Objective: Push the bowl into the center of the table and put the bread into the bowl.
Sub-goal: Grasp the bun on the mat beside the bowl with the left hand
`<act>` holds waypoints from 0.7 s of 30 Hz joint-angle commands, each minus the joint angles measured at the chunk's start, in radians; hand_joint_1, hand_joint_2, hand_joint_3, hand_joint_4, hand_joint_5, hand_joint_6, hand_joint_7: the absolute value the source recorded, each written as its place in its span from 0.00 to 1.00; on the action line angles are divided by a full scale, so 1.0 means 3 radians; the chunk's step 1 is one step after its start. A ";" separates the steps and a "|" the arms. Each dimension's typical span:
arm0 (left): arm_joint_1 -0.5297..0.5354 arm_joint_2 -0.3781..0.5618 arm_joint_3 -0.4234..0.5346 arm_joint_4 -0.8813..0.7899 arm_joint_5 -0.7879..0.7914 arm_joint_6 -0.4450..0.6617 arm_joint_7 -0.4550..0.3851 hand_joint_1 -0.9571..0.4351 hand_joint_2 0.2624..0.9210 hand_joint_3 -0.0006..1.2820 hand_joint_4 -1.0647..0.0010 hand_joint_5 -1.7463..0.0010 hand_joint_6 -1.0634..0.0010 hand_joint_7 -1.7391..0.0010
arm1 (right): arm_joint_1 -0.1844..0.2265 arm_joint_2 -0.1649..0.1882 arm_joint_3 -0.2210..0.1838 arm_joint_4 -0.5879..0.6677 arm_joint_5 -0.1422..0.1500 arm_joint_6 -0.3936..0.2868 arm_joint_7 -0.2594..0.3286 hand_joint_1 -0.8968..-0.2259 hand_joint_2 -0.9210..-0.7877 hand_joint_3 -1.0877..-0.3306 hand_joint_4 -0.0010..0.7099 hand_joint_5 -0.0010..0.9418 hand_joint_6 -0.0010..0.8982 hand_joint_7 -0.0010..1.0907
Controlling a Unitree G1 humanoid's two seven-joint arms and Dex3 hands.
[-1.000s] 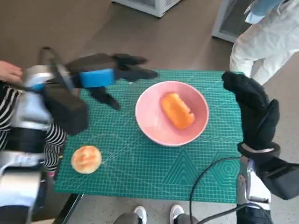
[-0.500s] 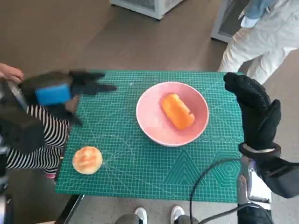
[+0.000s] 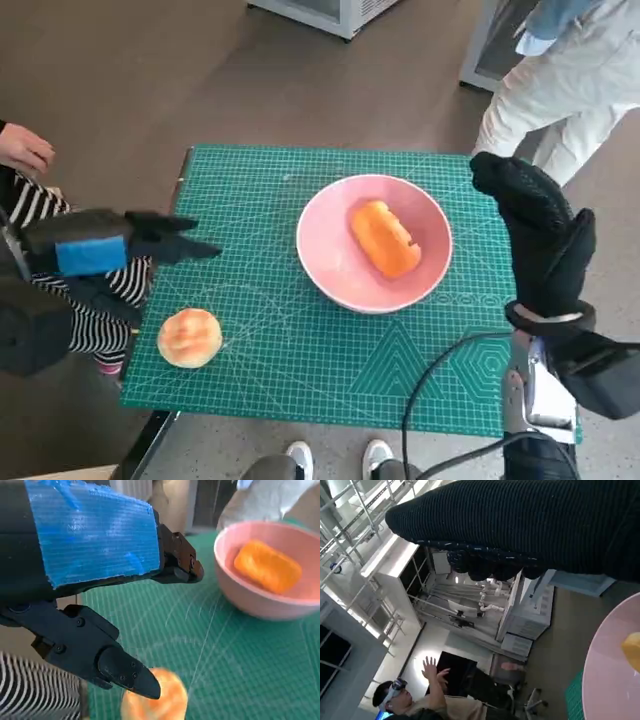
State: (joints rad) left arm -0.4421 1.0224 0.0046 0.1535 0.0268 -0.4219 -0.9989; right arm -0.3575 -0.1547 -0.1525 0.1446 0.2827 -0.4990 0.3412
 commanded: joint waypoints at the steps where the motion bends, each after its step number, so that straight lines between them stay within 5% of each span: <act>1: 0.0190 0.0074 0.0056 -0.0147 -0.0048 0.0115 -0.0036 0.40 0.75 0.00 0.79 1.00 0.64 0.98 | 0.0018 -0.0029 -0.0012 0.0070 0.0050 0.0063 0.0057 0.34 0.00 0.50 0.22 0.00 0.09 0.42; 21: 0.0355 -0.0186 -0.0254 0.0033 0.0249 0.0128 0.0104 0.42 0.73 0.00 0.78 1.00 0.64 0.98 | 0.0039 -0.0054 -0.0014 0.0017 0.0101 0.0132 0.0133 0.34 0.00 0.50 0.22 0.00 0.10 0.41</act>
State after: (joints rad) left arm -0.3462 0.9836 -0.0471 0.1446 0.0786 -0.3802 -0.9756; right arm -0.3617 -0.1578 -0.1542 0.1514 0.3110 -0.4786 0.3712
